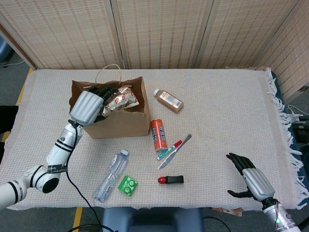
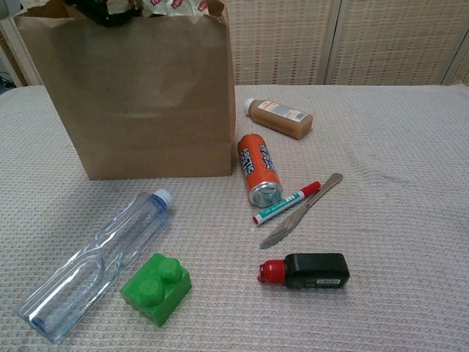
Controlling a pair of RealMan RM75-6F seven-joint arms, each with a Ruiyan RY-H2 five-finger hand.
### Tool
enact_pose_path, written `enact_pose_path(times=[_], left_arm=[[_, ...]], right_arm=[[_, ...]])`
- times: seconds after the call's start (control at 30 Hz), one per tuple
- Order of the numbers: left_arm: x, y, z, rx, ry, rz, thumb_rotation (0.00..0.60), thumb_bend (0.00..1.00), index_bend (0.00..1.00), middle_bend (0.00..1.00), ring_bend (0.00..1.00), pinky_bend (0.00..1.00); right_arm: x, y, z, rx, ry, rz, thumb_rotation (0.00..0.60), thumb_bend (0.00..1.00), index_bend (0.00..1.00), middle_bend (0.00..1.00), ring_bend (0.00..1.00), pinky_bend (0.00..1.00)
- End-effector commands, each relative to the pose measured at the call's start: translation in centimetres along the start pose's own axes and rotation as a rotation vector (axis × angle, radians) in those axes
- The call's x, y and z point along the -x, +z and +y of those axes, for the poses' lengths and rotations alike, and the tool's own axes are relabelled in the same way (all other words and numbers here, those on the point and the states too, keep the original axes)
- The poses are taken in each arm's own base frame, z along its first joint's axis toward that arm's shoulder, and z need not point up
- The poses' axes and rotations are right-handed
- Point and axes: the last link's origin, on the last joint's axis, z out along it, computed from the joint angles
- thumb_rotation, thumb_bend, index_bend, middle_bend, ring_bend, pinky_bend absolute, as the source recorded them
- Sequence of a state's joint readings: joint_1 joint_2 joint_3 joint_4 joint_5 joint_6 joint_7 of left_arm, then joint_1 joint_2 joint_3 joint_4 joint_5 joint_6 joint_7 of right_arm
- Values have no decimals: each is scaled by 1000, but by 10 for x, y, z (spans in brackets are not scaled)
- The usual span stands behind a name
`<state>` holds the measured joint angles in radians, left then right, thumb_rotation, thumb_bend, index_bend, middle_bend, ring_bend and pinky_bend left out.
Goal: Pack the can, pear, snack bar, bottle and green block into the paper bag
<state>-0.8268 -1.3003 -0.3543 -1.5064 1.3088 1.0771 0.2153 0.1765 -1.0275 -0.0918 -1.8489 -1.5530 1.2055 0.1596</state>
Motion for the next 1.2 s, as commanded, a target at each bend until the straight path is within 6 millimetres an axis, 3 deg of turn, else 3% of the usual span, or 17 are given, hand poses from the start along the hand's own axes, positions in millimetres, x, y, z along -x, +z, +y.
enact_pose_path(times=[0.03,0.13,0.33,0.53,0.73,0.83,0.97,1.07,1.2], left_arm=[[-2,5,6,-27,-42,17,600,394,49,19,13,204],[-4,5,8,-32,-46,20,600,385,1,0,0,182],[-9,0,9,-54,-89,46,600,381,0,0,0,176],[-30,-27,0,-127,-222,106,600,430,5,0,0,178],[-48,-74,-29,-174,-241,90,600,434,73,0,0,180],[-42,-114,-51,-214,-209,27,600,435,80,1,0,180],[-31,-165,-67,-247,-185,-48,600,434,77,1,0,180],[-21,-203,-71,-289,-189,-118,600,432,56,0,0,179],[-11,-236,-65,-303,-184,-206,600,393,23,0,0,173]], right_arm=[[0,0,0,1,1,1,600,46,0,0,0,0],[0,0,0,-1,1,0,600,46,0,0,0,0],[-1,0,0,-1,5,3,600,46,0,0,0,0],[-1,-1,1,-1,7,-1,600,46,0,0,0,0],[0,-2,0,-3,2,-3,600,46,0,0,0,0],[0,-2,1,0,-4,-3,600,46,0,0,0,0],[1,-2,0,-9,-6,7,600,45,0,0,0,0],[3,0,-1,-17,-7,13,600,46,0,0,0,0],[5,1,-1,-17,-16,9,600,46,0,0,0,0]])
